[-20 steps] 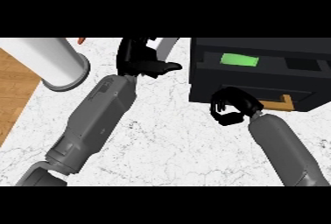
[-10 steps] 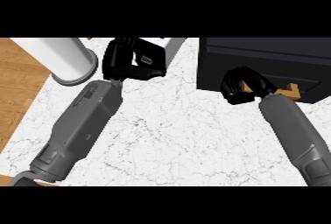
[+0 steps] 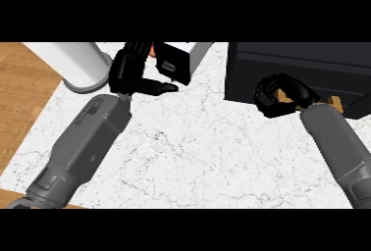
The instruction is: Pick up the cup, place it into the drawer and close the drawer
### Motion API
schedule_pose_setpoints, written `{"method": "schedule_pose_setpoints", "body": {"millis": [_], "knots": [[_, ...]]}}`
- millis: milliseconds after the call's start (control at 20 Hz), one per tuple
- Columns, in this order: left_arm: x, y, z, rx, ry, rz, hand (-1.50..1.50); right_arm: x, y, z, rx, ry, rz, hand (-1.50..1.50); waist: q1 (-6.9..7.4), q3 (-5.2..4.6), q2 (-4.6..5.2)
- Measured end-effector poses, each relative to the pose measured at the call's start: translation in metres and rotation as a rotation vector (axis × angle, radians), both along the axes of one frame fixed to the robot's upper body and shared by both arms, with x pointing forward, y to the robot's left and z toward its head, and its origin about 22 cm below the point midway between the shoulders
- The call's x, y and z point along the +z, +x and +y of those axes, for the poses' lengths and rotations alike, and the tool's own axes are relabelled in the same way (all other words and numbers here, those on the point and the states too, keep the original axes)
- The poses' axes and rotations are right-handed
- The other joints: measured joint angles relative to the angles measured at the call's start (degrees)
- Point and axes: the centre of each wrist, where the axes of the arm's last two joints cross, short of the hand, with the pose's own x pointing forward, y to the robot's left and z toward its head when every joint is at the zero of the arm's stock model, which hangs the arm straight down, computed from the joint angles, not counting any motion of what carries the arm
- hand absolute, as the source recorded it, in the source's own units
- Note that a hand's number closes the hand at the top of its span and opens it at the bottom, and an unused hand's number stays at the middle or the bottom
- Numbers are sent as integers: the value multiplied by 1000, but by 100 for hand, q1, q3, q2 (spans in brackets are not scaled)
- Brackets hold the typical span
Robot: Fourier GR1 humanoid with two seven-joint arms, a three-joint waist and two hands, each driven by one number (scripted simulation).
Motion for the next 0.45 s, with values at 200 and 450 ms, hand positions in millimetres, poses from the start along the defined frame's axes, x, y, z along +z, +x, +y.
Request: {"method": "schedule_pose_setpoints", "body": {"millis": [200,450], "knots": [[0,-2,2,-17,-6,0,-150,3,-1,-8,13,35,25,150,60,18,19],[-2,-3,6,-29,-14,-2,-150,7,-2,-15,24,69,50,150,117,36,47]]}}
